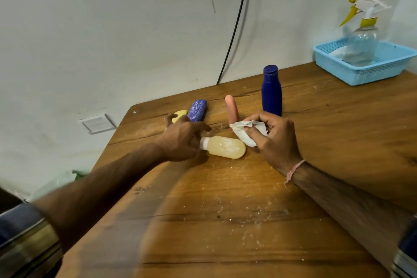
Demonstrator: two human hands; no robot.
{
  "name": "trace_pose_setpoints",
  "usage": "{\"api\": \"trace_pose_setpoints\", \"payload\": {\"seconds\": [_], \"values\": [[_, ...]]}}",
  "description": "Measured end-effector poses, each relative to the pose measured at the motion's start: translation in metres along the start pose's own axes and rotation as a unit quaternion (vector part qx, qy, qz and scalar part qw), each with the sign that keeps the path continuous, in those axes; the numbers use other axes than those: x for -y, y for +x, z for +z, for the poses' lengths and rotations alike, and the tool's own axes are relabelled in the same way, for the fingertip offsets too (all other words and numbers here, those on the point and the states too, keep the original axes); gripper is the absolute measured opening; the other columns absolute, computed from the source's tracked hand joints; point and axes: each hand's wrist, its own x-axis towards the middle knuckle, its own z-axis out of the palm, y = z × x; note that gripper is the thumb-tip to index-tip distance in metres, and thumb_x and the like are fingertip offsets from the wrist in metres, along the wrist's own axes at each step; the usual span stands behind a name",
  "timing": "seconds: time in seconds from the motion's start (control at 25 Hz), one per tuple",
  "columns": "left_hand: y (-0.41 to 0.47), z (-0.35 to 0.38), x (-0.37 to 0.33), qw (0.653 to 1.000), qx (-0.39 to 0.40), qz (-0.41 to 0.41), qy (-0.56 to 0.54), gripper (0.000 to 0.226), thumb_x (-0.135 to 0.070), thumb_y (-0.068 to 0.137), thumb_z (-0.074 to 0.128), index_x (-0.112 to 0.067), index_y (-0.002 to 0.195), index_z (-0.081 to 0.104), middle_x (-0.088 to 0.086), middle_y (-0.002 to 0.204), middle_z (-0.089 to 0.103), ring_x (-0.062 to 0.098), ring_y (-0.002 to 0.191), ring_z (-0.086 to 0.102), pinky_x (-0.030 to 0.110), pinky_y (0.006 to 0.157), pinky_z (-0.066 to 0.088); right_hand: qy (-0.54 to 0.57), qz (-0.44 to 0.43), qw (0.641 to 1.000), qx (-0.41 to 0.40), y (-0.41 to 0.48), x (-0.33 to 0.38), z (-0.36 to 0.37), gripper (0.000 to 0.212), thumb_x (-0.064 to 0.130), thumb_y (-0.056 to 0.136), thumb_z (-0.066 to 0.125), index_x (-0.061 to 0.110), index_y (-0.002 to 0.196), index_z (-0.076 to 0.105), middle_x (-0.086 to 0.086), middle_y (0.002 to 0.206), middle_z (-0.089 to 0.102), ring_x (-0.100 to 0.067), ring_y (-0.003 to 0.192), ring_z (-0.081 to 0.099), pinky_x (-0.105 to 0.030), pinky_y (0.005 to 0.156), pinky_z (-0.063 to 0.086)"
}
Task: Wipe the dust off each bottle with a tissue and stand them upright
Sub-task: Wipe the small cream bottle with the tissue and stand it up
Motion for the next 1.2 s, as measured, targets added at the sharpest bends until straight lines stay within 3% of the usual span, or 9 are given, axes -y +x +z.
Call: {"api": "trace_pose_setpoints", "payload": {"seconds": [0.16, 0.28, 0.44, 0.64, 0.72, 0.84, 1.08, 1.2], "values": [[-0.021, 0.017, -0.004, 0.998, -0.007, -0.019, -0.064, 0.050, -0.040, 0.089, 0.069, -0.036, 0.136, 0.053, -0.012, 0.119, 0.064, 0.015, 0.133, 0.040, 0.056, 0.119, 0.012, -0.046, -0.007, 0.999, 0.028, -0.001, 0.002, -0.002, 0.014, 0.009, 0.085, 0.069, 0.019, 0.095, 0.071, 0.010, 0.089, 0.069, 0.000, 0.084, 0.061, -0.011, 0.069, 0.046], [-0.027, 0.036, -0.011, 0.986, -0.061, -0.058, -0.141, 0.046, -0.053, 0.085, 0.070, -0.037, 0.127, 0.059, -0.019, 0.105, 0.063, 0.011, 0.121, 0.048, 0.055, 0.113, 0.027, -0.124, -0.040, 0.990, 0.053, -0.003, 0.003, -0.002, 0.017, 0.008, 0.086, 0.068, 0.015, 0.101, 0.070, 0.005, 0.099, 0.070, -0.002, 0.083, 0.060, -0.007, 0.075, 0.041], [-0.034, 0.057, -0.023, 0.942, -0.147, -0.111, -0.280, 0.035, -0.053, 0.079, 0.076, -0.038, 0.109, 0.064, -0.020, 0.097, 0.061, -0.002, 0.095, 0.058, 0.049, 0.096, 0.050, -0.215, -0.067, 0.972, 0.062, -0.003, 0.004, -0.002, 0.022, 0.006, 0.087, 0.064, 0.016, 0.105, 0.069, -0.001, 0.105, 0.070, -0.011, 0.098, 0.059, -0.019, 0.090, 0.040], [-0.035, 0.065, -0.041, 0.918, -0.205, -0.122, -0.316, 0.031, -0.045, 0.075, 0.083, -0.036, 0.100, 0.067, -0.021, 0.087, 0.063, -0.003, 0.082, 0.057, 0.045, 0.089, 0.052, -0.288, -0.012, 0.950, 0.124, -0.004, 0.010, 0.000, 0.023, 0.009, 0.089, 0.063, 0.017, 0.109, 0.071, -0.001, 0.104, 0.067, -0.012, 0.099, 0.056, -0.030, 0.098, 0.047], [-0.034, 0.067, -0.042, 0.916, -0.221, -0.110, -0.316, 0.029, -0.041, 0.074, 0.086, -0.032, 0.097, 0.070, -0.021, 0.081, 0.062, -0.003, 0.076, 0.057, 0.032, 0.078, 0.051, -0.287, -0.026, 0.945, 0.153, -0.010, 0.018, 0.005, 0.027, 0.010, 0.090, 0.063, 0.018, 0.114, 0.071, 0.001, 0.109, 0.066, -0.011, 0.104, 0.056, -0.032, 0.098, 0.049], [-0.036, 0.069, -0.040, 0.914, -0.245, -0.087, -0.310, 0.028, -0.035, 0.072, 0.088, -0.027, 0.093, 0.071, -0.018, 0.081, 0.063, -0.003, 0.071, 0.055, 0.011, 0.061, 0.036, -0.273, -0.079, 0.936, 0.209, -0.017, 0.033, 0.014, 0.031, 0.005, 0.089, 0.064, 0.019, 0.116, 0.070, 0.001, 0.118, 0.066, -0.011, 0.115, 0.056, -0.021, 0.102, 0.040], [-0.037, 0.072, -0.038, 0.919, -0.261, -0.047, -0.293, 0.030, -0.033, 0.072, 0.088, -0.025, 0.094, 0.070, -0.009, 0.101, 0.070, 0.005, 0.083, 0.054, 0.021, 0.069, 0.041, -0.362, 0.010, 0.922, 0.134, 0.004, 0.014, -0.006, 0.035, -0.001, 0.087, 0.063, 0.016, 0.117, 0.068, -0.004, 0.120, 0.066, -0.019, 0.117, 0.058, -0.036, 0.108, 0.044], [-0.039, 0.072, -0.039, 0.922, -0.269, -0.037, -0.278, 0.031, -0.033, 0.072, 0.089, -0.023, 0.095, 0.070, -0.005, 0.098, 0.066, 0.010, 0.082, 0.053, 0.026, 0.069, 0.043, -0.289, -0.101, 0.932, 0.196, -0.011, 0.027, 0.008, 0.029, -0.002, 0.086, 0.061, 0.014, 0.109, 0.071, -0.002, 0.110, 0.069, -0.014, 0.108, 0.060, -0.029, 0.100, 0.048]]}}
